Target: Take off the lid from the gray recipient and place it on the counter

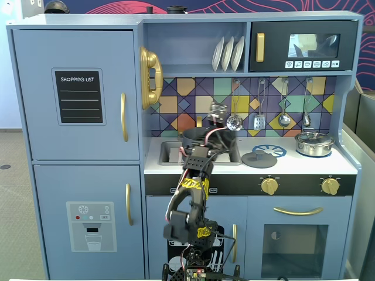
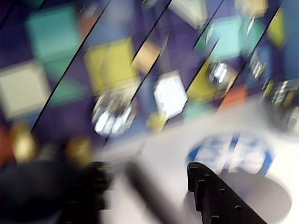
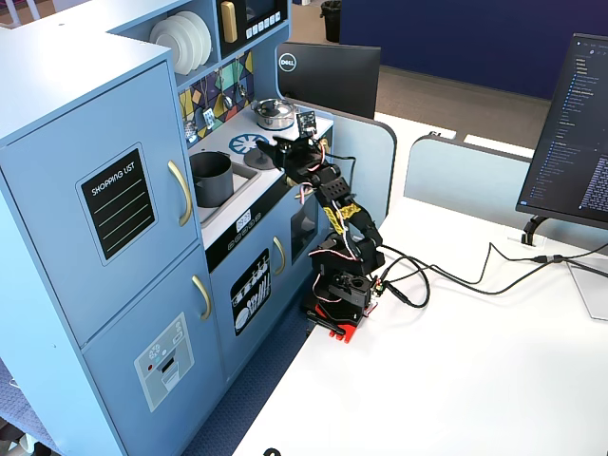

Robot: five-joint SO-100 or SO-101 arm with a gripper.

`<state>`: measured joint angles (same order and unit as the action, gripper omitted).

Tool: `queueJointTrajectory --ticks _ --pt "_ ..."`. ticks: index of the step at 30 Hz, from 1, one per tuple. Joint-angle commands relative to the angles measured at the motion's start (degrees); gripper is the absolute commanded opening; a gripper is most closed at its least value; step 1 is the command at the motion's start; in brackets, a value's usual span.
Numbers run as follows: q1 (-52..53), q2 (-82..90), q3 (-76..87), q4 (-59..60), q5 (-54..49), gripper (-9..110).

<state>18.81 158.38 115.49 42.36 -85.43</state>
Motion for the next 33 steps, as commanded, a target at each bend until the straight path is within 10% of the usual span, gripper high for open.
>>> queueJointTrajectory --ticks 1,17,33 --pt "-7.6 3.9 -2.9 25.0 -1.8 0" --pt "-18.3 23.6 54.8 25.6 -2.7 0" --pt "-20.7 23.7 56.4 45.3 -0.9 5"
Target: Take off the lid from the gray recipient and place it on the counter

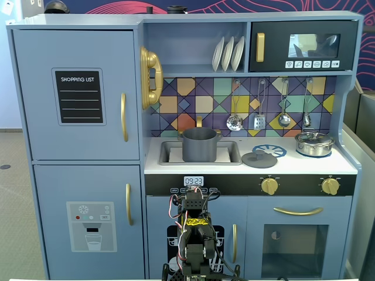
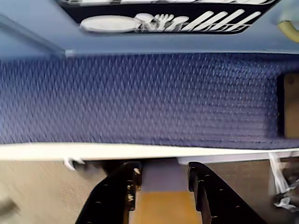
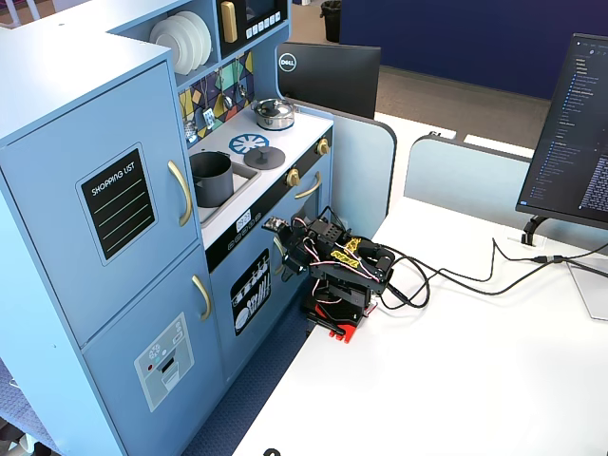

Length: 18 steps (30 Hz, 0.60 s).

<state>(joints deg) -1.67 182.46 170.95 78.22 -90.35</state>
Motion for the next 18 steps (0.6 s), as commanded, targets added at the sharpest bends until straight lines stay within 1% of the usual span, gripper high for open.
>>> queueJointTrajectory --ticks 1,18 --pt "-0.1 -0.4 1.0 9.4 3.8 5" --pt "0.0 -0.4 1.0 9.4 3.9 7"
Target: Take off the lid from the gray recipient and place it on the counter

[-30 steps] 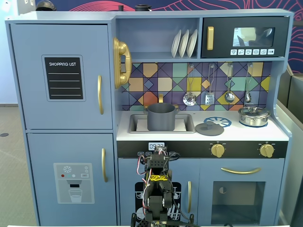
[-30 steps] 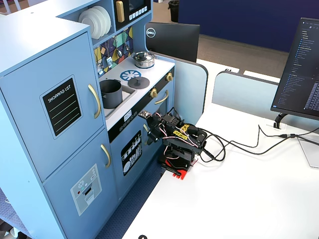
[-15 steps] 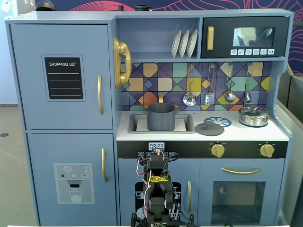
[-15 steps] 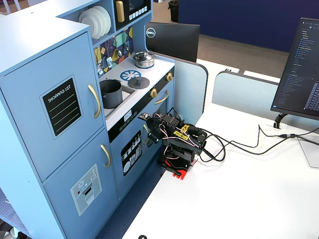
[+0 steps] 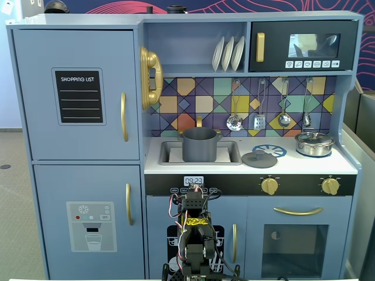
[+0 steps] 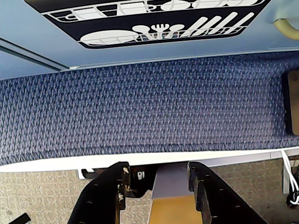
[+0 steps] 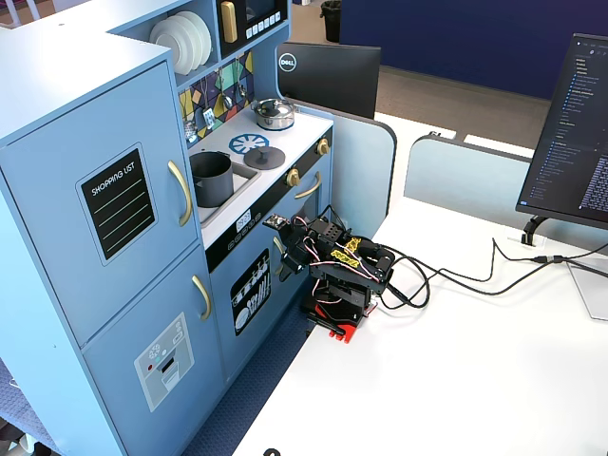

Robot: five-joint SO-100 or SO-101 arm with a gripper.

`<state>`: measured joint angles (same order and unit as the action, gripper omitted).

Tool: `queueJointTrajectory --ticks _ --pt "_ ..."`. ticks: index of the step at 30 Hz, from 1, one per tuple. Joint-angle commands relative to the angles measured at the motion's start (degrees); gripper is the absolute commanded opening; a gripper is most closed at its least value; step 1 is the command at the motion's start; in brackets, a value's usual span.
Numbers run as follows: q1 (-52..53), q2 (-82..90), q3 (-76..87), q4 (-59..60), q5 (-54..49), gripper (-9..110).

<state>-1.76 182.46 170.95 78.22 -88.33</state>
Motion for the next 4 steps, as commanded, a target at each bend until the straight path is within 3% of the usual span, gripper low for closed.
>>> queueJointTrajectory --ticks 1,4 --pt "0.1 -0.4 1.0 9.4 1.8 7" --pt "0.1 -0.4 1.0 9.4 1.8 7"
